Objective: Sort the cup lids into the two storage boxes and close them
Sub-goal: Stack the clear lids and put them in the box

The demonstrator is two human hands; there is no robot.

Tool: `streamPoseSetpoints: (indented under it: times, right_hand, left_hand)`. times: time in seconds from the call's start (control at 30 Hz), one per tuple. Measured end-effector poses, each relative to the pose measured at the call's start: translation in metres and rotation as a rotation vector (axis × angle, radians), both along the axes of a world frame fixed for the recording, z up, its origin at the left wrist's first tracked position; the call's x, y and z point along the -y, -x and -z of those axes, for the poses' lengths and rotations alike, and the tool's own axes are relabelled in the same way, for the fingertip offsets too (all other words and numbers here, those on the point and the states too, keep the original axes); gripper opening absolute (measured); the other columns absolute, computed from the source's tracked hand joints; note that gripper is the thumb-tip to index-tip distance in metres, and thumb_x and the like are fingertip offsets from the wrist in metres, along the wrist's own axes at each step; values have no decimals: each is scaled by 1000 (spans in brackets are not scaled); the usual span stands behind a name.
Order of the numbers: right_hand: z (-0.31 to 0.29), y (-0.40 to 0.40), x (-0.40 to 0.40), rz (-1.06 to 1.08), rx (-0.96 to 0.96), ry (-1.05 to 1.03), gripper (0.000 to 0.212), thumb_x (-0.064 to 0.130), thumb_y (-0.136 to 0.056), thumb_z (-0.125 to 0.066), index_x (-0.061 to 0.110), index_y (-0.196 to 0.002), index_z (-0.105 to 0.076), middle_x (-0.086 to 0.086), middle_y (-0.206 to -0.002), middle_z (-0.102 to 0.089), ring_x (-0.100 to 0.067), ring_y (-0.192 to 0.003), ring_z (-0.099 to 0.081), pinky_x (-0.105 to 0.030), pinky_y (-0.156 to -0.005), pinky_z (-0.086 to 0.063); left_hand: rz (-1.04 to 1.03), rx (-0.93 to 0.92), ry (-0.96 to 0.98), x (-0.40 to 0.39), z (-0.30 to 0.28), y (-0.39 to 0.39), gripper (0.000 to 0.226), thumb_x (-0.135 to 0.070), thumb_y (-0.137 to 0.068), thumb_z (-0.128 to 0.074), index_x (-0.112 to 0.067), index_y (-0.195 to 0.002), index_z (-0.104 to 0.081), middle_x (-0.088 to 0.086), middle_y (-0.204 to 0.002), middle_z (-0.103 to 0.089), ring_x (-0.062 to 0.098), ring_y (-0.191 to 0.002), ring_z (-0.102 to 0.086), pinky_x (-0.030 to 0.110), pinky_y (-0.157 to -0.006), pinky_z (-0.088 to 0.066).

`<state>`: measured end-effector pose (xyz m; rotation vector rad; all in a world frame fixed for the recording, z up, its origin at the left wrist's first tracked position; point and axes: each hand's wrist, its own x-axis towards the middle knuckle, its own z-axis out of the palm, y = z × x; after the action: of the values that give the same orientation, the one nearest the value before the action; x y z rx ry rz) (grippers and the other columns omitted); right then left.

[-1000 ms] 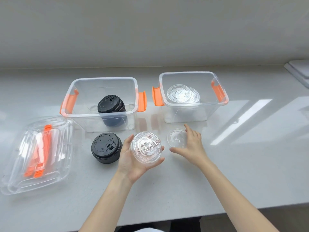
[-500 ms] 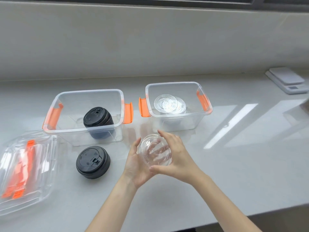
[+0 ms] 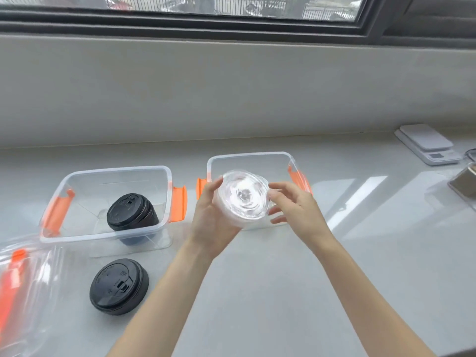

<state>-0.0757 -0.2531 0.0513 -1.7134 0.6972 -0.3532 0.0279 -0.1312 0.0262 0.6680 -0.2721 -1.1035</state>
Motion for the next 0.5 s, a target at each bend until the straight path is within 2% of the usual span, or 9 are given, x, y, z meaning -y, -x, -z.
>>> streamPoseSetpoints:
  times: [0.07, 0.17, 0.23, 0.27, 0.33, 0.4, 0.5]
  right_hand:
    - [-5, -13, 11, -19, 31, -168, 15, 13, -88, -56, 8, -101, -61, -3, -78, -64, -8, -52, -63, -26, -50, -57]
    - [-4, -32, 32, 33, 48, -231, 10, 6, -84, -58, 5, -94, -61, -6, -72, -63, -9, -46, -61, -25, -44, -55]
    - [1, -41, 48, 86, 32, -215, 20, 6, -82, -61, 1, -101, -61, -8, -74, -63, -12, -49, -61, -26, -45, -56]
    - [4, -46, 55, 98, 14, -190, 26, 7, -80, -63, 2, -105, -60, -8, -74, -63, -13, -52, -61, -27, -46, -56]
    - [12, -54, 66, 100, -35, -134, 34, 8, -78, -65, 5, -111, -54, -5, -72, -63, -15, -57, -61, -30, -48, -57]
    - [20, -63, 73, 93, -79, -98, 38, 7, -78, -65, 7, -113, -51, -2, -70, -62, -15, -59, -60, -30, -47, -56]
    - [32, -75, 81, 91, -128, -41, 32, 5, -78, -64, 2, -108, -54, -4, -74, -61, -13, -58, -60, -25, -43, -55]
  left_hand:
    - [-20, 107, -50, 17, -10, -10, 41, -45, -80, -42, -16, -94, -68, 4, -93, -69, 18, -92, -63, 35, -91, -44]
    - [-149, 249, -215, 39, -15, -25, 32, -34, -88, -41, -22, -83, -70, 0, -85, -70, 14, -85, -64, 33, -85, -46]
    - [-332, 286, -434, 52, -10, -36, 23, -25, -87, -50, -12, -98, -65, 8, -100, -65, 21, -96, -59, 35, -87, -44]
    - [-391, 320, -536, 58, -6, -40, 26, -21, -87, -52, -7, -106, -62, 10, -106, -62, 22, -100, -57, 35, -87, -43]
    - [-418, 424, -682, 67, 3, -45, 30, -16, -87, -52, -3, -114, -59, 11, -113, -62, 21, -103, -56, 34, -90, -43]
    - [-412, 506, -762, 77, 12, -47, 28, -11, -88, -47, -3, -112, -59, 10, -112, -64, 20, -101, -56, 31, -89, -43]
    - [-403, 589, -842, 89, 23, -48, 32, -7, -88, -40, -6, -116, -57, 8, -120, -63, 21, -111, -56, 35, -100, -43]
